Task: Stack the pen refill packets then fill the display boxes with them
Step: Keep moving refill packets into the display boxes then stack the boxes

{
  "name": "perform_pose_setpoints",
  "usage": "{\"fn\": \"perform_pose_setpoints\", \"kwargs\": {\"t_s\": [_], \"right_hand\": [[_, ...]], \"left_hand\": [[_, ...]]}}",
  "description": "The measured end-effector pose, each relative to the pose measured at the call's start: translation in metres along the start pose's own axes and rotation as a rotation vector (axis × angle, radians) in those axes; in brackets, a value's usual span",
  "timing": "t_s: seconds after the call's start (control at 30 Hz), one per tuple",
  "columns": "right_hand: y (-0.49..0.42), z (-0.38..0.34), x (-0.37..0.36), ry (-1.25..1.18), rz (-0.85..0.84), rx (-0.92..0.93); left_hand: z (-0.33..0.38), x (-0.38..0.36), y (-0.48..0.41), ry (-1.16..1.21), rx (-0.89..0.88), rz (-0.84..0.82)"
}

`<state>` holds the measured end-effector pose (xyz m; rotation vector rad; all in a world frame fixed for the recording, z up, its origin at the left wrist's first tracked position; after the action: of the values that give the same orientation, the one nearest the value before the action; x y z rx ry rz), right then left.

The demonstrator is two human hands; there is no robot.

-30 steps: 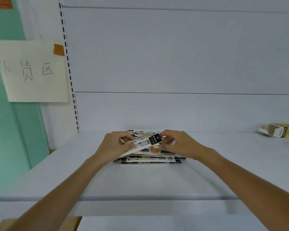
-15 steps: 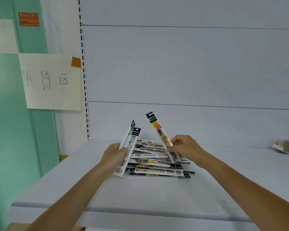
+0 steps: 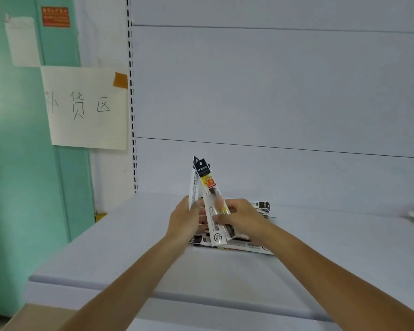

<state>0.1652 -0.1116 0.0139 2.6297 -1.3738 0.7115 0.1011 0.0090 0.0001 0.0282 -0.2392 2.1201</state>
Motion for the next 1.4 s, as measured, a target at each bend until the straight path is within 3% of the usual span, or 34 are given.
{"fn": "perform_pose_setpoints", "kwargs": {"t_s": [0.13, 0.3, 0.37, 0.53, 0.8, 0.87, 1.0, 1.03, 1.1, 1.17, 1.2, 1.27, 1.33, 1.4], "right_hand": [[-0.004, -0.006, 0.004, -0.135, 0.048, -0.007], [-0.007, -0.005, -0.006, -0.313, 0.05, 0.014], [-0.007, -0.005, -0.006, -0.262, 0.088, 0.052], [-0.006, 0.002, -0.005, -0.126, 0.148, 0.109], [-0.001, -0.008, -0.016, 0.085, 0.057, 0.109], [0.0, -0.009, -0.016, 0.058, 0.017, 0.107], [0.005, -0.007, -0.007, 0.124, -0.046, 0.096], [0.006, -0.005, -0.004, 0.132, -0.054, 0.084], [0.008, -0.006, 0.0, 0.153, -0.077, 0.078], [0.015, -0.011, 0.003, 0.193, -0.125, 0.092], [0.02, -0.015, 0.006, 0.202, -0.148, 0.098], [0.033, -0.018, 0.015, 0.195, -0.181, 0.087], [0.047, -0.016, 0.03, 0.221, -0.162, 0.067], [0.059, -0.007, 0.047, 0.195, -0.012, 0.062]], "left_hand": [[-0.004, 0.013, -0.002, -0.161, 0.025, 0.069], [-0.008, 0.003, 0.004, 0.002, 0.131, -0.092], [-0.003, -0.001, 0.008, 0.14, 0.149, -0.153], [0.002, 0.0, 0.015, 0.223, 0.093, -0.22], [0.001, 0.002, 0.013, 0.103, -0.014, -0.134], [0.002, 0.003, 0.015, -0.056, -0.099, -0.063], [0.006, 0.009, 0.02, -0.699, -0.305, 0.041], [0.01, 0.013, 0.022, -0.831, -0.409, 0.101], [0.025, 0.02, 0.028, -0.901, -0.85, 0.206], [0.032, 0.023, 0.024, -0.977, -1.146, 0.057], [0.033, 0.021, 0.018, -1.105, -1.179, -0.065], [0.035, 0.015, 0.01, -1.342, -1.067, -0.23], [0.036, 0.004, 0.008, -1.399, -0.923, -0.19], [0.035, -0.009, 0.012, -1.341, -0.79, -0.108]]}}
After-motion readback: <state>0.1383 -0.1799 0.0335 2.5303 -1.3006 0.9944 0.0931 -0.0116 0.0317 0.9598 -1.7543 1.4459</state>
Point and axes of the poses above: each hand's wrist, its own y-axis away from the middle knuckle, its own x-axis out of the back of the hand, z = x × y, the point moved 3 cm from there along -y, towards the middle knuckle, and after that the axes turned 2 degrees about -y, right-handed, at the moved point
